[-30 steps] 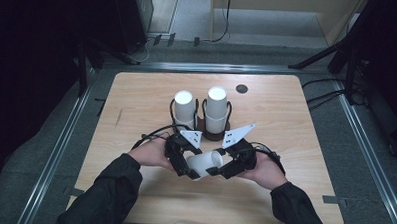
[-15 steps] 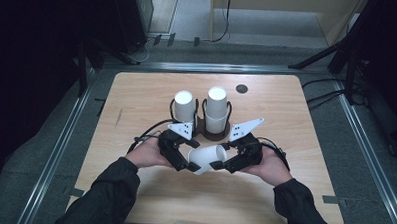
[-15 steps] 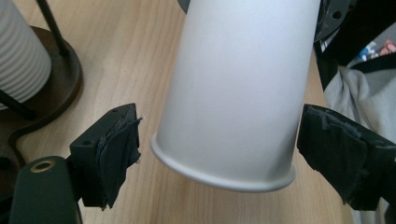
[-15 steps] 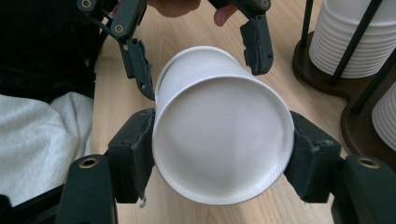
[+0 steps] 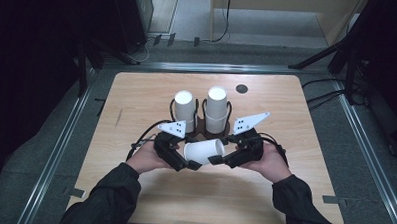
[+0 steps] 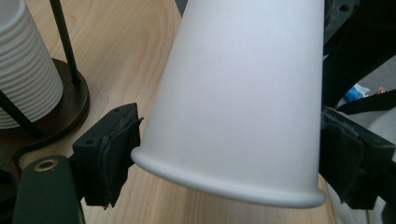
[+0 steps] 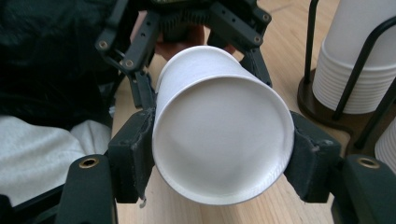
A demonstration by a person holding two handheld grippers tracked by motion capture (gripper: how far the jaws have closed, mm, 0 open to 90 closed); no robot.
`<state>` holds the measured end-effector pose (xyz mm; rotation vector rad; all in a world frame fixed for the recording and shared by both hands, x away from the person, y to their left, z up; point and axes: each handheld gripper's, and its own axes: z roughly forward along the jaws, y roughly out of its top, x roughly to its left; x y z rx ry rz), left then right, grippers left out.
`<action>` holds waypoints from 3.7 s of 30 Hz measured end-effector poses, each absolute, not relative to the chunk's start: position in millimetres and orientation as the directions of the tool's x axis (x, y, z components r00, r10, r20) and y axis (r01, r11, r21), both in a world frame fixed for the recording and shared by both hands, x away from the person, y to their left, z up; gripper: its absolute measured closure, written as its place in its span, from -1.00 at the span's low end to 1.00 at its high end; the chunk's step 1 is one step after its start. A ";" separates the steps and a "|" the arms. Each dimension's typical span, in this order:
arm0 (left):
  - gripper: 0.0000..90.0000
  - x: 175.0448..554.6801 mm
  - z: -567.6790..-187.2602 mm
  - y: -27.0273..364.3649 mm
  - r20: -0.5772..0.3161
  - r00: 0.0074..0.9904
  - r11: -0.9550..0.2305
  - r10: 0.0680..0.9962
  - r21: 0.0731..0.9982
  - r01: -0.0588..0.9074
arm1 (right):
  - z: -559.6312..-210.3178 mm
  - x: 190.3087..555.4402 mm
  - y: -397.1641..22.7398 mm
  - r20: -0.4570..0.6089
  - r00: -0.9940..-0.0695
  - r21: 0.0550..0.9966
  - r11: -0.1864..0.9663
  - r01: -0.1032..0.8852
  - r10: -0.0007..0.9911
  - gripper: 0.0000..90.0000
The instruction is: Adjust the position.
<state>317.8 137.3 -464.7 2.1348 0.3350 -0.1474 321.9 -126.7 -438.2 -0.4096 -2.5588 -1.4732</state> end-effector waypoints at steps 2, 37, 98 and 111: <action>-0.66 317.8 -464.6 139.8 -0.245 0.952 -0.497 0.181 0.813 0.304 | -435.7 323.1 -130.4 0.279 -0.948 0.834 0.451 0.319 0.154 -0.25; -0.48 327.2 -445.5 158.1 -0.174 0.964 -0.621 0.202 0.739 0.263 | -449.1 317.8 -130.6 0.181 -0.964 0.790 0.555 0.260 0.193 -0.41; -0.53 331.9 -476.8 97.4 -0.191 0.973 -0.885 0.127 0.421 0.198 | -490.9 309.5 -94.6 0.107 -0.981 0.653 0.733 0.192 0.162 -0.29; -0.80 336.8 -464.5 112.4 -0.192 0.963 -0.775 0.188 0.573 0.266 | -473.7 315.5 -111.2 0.119 -0.974 0.718 0.660 0.220 0.195 -0.30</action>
